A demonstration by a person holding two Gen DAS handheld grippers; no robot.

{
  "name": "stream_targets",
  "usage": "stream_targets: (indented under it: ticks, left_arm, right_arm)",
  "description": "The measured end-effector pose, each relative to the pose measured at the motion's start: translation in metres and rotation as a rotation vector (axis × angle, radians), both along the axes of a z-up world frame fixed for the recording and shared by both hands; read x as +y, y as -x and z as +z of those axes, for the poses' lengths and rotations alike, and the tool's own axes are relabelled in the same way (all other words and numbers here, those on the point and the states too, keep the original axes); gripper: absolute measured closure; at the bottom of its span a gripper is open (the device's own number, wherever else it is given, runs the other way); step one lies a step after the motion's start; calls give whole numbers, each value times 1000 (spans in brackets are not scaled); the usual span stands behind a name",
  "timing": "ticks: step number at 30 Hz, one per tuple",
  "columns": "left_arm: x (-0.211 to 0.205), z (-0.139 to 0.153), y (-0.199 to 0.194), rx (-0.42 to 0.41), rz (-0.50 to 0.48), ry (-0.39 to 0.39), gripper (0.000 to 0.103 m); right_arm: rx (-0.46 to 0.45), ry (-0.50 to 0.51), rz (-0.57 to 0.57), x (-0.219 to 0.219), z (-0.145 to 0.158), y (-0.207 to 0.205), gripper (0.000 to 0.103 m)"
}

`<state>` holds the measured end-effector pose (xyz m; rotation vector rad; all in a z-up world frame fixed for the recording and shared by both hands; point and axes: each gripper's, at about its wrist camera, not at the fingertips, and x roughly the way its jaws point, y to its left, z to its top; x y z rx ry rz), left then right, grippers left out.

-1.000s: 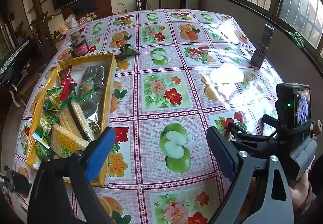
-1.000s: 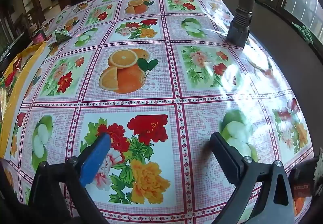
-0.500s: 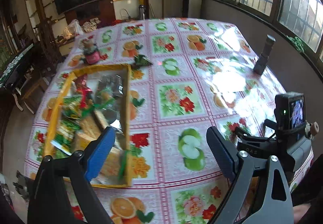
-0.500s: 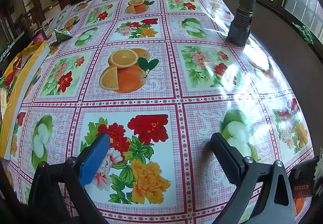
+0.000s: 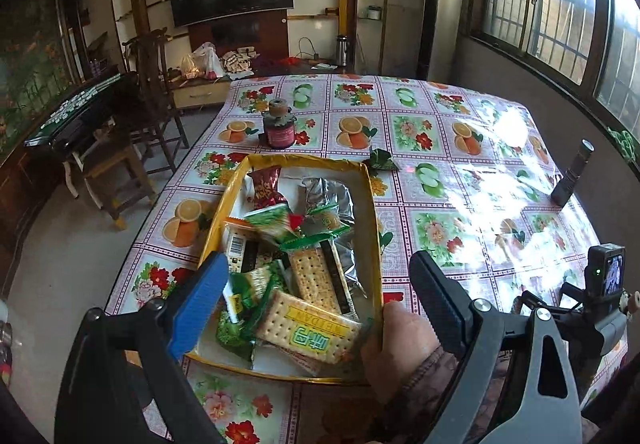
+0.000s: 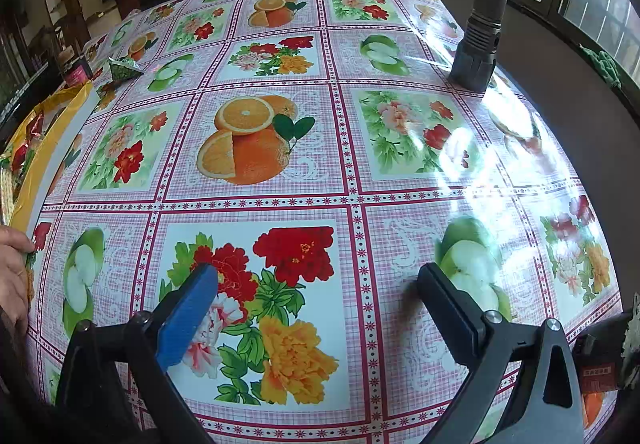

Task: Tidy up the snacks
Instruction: 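Tip the yellow tray by hand, dumping the snacks onto the tablecloth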

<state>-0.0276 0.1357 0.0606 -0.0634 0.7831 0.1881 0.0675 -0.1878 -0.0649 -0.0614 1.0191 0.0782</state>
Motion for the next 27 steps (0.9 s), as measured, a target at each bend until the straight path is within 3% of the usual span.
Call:
stream_targets:
  ticks: [14,27]
  left_arm:
    - [5,25,28,-52,4,-13,11]
    - [-1,23,21,-10,-17,-15,9]
  right_arm:
    - [0,0,0,0,-1,0,3]
    - [1,0,0,-1,0,0,3]
